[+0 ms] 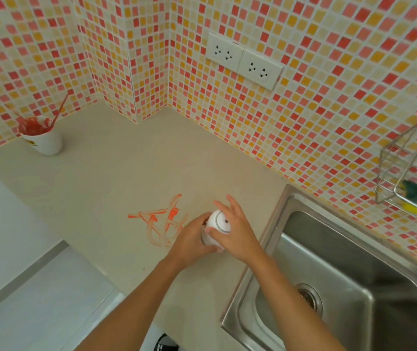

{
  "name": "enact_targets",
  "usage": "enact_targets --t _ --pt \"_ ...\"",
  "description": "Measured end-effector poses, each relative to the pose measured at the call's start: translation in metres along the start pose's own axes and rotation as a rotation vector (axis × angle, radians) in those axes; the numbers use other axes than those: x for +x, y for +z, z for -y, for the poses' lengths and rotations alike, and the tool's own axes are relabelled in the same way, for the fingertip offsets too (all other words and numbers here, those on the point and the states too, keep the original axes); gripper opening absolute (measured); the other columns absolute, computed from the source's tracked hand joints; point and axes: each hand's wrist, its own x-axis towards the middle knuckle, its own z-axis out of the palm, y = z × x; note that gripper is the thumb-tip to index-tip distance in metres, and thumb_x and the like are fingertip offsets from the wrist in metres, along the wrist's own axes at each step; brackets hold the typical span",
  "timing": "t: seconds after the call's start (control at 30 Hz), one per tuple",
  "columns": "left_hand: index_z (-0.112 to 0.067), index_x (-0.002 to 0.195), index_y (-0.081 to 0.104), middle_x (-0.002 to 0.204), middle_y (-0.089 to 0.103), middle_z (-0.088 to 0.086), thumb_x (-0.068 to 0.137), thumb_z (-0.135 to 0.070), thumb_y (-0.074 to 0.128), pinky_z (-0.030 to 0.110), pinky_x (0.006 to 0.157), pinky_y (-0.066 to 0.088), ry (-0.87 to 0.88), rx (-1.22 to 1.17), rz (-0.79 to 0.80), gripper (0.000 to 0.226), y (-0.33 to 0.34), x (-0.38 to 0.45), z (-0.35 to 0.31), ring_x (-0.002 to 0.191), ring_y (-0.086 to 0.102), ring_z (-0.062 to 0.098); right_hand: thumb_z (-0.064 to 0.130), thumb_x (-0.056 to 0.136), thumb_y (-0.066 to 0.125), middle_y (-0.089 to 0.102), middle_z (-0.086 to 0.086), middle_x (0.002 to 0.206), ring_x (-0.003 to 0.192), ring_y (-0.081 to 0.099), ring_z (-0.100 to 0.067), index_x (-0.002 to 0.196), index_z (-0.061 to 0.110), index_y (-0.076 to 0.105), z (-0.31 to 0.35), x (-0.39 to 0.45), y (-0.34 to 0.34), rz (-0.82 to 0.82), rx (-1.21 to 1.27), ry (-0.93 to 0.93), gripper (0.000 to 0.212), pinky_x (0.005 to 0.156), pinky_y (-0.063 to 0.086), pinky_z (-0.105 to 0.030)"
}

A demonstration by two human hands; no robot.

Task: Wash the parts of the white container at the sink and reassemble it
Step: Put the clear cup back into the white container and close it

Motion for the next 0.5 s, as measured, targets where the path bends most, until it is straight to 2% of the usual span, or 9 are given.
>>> enact_targets --t 0.1,0.2,0.33,0.5 --pt "-0.038 0.125 0.05 0.115 0.061 -0.023 0.06 -0.032 0.086 0.006 0.082 0.041 0.012 0.029 0.015 0.074 0.003 0.004 0.004 0.103 0.055 -0.012 0.038 0.074 0.077 0.038 0.01 0.14 0.125 0.04 -0.005 0.142 0.028 0.035 -0.012 -0.002 0.0 -0.074 0.149 0.122 0.08 0.098 0.03 -0.017" --pt "-0.037 0.123 0.051 0.109 0.062 -0.024 0.059 -0.028 0.088 0.002 0.077 0.04 -0.019 0.027 0.026 0.074 0.002 0.007 0.011 0.099 0.055 -0.016 0.042 0.066 0.082 0.052 0.01 0.125 0.113 0.051 -0.007 0.133 0.027 0.042 -0.019 0.0 0.008 -0.088 0.205 0.182 0.079 0.095 0.04 -0.022" --pt "-0.03 0.124 0.052 0.104 0.061 -0.025 0.059 -0.026 0.09 0.001 0.077 0.039 -0.054 0.013 0.047 0.074 -0.002 0.012 0.016 0.095 0.054 -0.02 0.045 0.06 0.082 0.055 0.009 0.117 0.105 0.054 -0.006 0.124 0.029 0.046 -0.019 0.006 0.018 -0.121 0.268 0.203 0.076 0.087 0.042 -0.019" --pt "-0.024 0.129 0.053 0.11 0.065 -0.016 0.06 -0.027 0.09 0.001 0.079 0.039 -0.064 0.025 0.074 0.079 -0.003 0.013 0.016 0.096 0.058 -0.011 0.041 0.063 0.084 0.053 0.008 0.121 0.107 0.053 -0.007 0.124 0.03 0.044 -0.02 0.007 0.017 -0.114 0.255 0.188 0.073 0.085 0.039 -0.017"
